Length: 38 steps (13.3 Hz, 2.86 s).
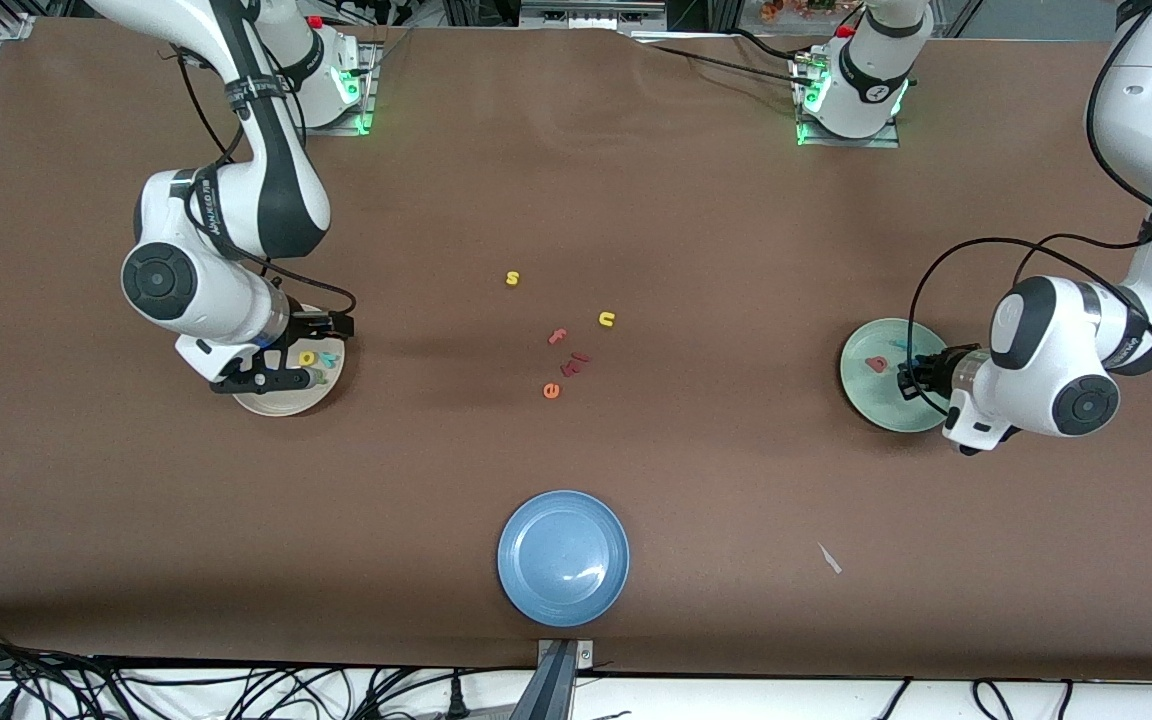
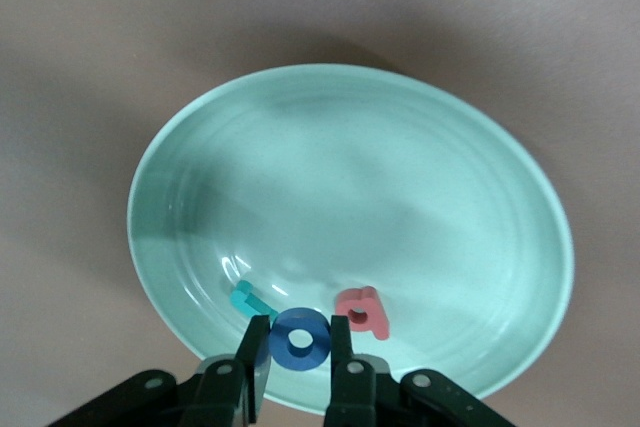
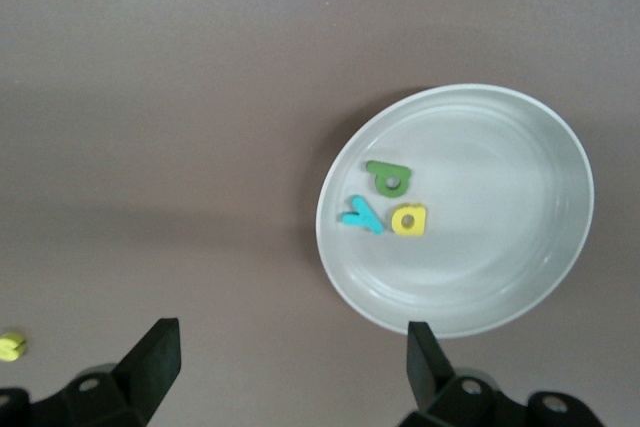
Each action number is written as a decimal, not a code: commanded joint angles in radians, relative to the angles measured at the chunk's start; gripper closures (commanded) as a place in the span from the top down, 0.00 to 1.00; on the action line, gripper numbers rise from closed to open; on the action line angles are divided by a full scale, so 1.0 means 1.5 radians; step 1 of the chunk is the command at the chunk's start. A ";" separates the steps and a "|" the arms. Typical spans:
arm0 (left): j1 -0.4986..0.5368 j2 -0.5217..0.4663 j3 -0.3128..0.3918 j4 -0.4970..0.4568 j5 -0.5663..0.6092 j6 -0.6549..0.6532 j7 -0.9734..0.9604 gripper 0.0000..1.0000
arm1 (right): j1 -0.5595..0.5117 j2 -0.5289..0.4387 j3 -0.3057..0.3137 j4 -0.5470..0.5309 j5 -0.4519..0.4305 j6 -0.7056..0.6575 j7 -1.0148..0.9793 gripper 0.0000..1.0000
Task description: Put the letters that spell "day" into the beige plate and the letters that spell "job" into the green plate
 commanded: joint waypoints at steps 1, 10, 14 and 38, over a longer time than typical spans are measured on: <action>0.015 0.001 -0.009 -0.005 0.016 0.024 0.020 0.26 | 0.007 -0.013 0.014 0.026 0.001 -0.044 0.047 1.00; 0.010 -0.051 -0.050 0.149 -0.022 -0.030 0.022 1.00 | -0.297 -0.188 0.306 0.020 -0.113 -0.171 0.066 1.00; 0.005 -0.050 -0.058 0.279 -0.014 -0.127 0.163 0.99 | -0.325 -0.234 0.299 0.084 -0.150 -0.293 0.011 1.00; -0.228 -0.294 0.079 0.300 -0.082 -0.315 0.344 1.00 | -0.364 -0.210 0.262 0.151 -0.155 -0.283 -0.026 1.00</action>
